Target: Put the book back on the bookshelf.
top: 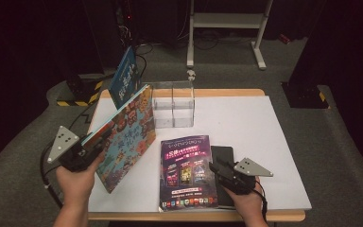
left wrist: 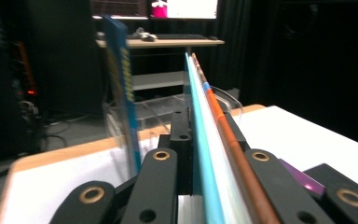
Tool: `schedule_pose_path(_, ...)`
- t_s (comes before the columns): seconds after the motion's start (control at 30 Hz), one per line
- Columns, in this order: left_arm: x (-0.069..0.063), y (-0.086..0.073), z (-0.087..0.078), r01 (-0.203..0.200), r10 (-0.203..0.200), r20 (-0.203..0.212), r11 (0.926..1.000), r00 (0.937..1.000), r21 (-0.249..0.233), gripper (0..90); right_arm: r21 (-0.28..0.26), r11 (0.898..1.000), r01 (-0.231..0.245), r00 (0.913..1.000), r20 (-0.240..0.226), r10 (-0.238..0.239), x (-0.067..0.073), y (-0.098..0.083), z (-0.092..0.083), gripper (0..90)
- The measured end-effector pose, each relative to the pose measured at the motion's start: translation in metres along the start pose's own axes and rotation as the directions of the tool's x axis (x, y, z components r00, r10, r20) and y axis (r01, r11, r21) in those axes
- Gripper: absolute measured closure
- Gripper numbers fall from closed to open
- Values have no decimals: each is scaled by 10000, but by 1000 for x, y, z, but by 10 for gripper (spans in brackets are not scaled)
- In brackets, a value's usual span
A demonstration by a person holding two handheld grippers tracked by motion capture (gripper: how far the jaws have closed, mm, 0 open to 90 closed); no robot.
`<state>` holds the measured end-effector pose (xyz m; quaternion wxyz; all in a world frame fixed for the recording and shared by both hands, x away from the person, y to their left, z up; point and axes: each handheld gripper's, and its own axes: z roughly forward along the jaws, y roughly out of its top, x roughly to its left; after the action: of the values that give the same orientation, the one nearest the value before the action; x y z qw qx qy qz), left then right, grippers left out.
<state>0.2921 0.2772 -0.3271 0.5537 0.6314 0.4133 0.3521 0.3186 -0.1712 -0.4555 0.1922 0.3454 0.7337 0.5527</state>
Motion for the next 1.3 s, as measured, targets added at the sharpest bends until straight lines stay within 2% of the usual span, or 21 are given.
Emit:
schedule_pose_path(0.13,3,6,-5,-25,15,-467,9998,9989,-201,809,52,10000,-6,10000,-31,6,0,0,2,590)
schedule_pose_path(0.27,3,6,3,79,-96,-712,9997,9974,-245,808,39,10000,44,10000,-74,-44,2,0,2,591)
schedule_pose_path(0.43,2,3,29,221,-250,-975,9993,9949,-301,808,-30,10000,7,10000,-50,-7,1,1,0,592)
schedule_pose_path(0.53,-2,3,43,117,-160,-1244,9993,9921,-353,807,-75,9999,-75,10000,-41,75,0,1,-1,593)
schedule_pose_path(0.9,-4,6,94,102,-250,-2213,9977,9749,-675,807,-182,9997,-135,9999,-99,133,-1,2,-2,596)
schedule_pose_path(1.13,-1,2,116,44,-169,-2458,9987,9692,-513,806,-219,9995,-234,9996,-137,231,-3,2,-2,597)
schedule_pose_path(1.3,0,-2,128,147,-283,-2638,9985,9642,-532,806,-223,9991,-353,9993,-152,349,-4,2,-3,598)
